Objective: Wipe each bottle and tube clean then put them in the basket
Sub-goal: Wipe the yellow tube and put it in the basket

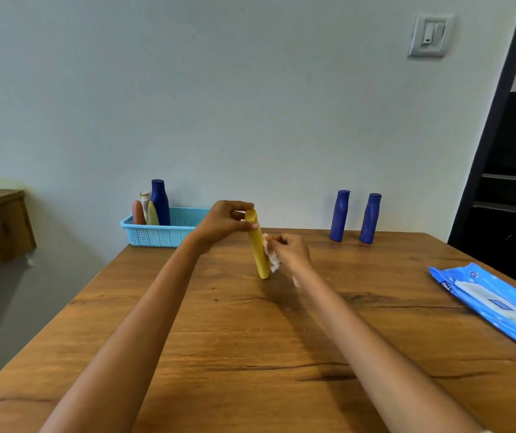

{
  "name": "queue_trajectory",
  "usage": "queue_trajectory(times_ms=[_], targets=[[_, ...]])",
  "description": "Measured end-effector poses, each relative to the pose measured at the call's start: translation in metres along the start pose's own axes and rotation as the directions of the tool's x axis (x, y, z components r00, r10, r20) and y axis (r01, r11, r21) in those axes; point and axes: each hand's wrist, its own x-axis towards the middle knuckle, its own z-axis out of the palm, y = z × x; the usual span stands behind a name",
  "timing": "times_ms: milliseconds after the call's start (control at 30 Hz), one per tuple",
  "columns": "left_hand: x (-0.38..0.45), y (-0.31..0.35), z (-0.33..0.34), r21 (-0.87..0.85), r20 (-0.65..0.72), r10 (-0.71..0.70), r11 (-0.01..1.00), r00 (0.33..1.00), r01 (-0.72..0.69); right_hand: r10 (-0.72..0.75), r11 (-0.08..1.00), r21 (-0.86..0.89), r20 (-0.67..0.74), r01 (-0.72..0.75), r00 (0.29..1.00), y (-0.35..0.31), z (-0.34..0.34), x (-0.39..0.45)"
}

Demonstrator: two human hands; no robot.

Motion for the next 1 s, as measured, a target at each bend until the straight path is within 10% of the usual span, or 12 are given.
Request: queue_trajectory(times_ms=[200, 400, 633, 1000], targets=[[-0.004, -0.002, -0.012, 0.024, 0.133, 0.075, 0.997, 0.988, -0.079, -0.134, 0.975, 0.163, -0.095, 0.148, 0.986, -0.005, 0.017, 0.0], [-0.004, 0.006, -0.006, -0.031, 0.207, 0.096, 0.995, 0.974, -0.091, 0.094, 0.996, 0.008, -0.034, -0.093, 0.995, 0.02, 0.01, -0.007], [0.001, 0.006, -0.009, 0.043, 0.24, 0.101, 0.992, 0.965, -0.115, -0.047, 0.912, 0.399, -0.12, 0.092, 0.992, -0.028, 0.016, -0.004], [-0.001, 0.002, -0.001, 0.02, 0.134, 0.067, 0.997, 0.989, -0.071, 0.036, 0.994, 0.108, -0.054, -0.03, 0.998, 0.001, 0.016, -0.005]])
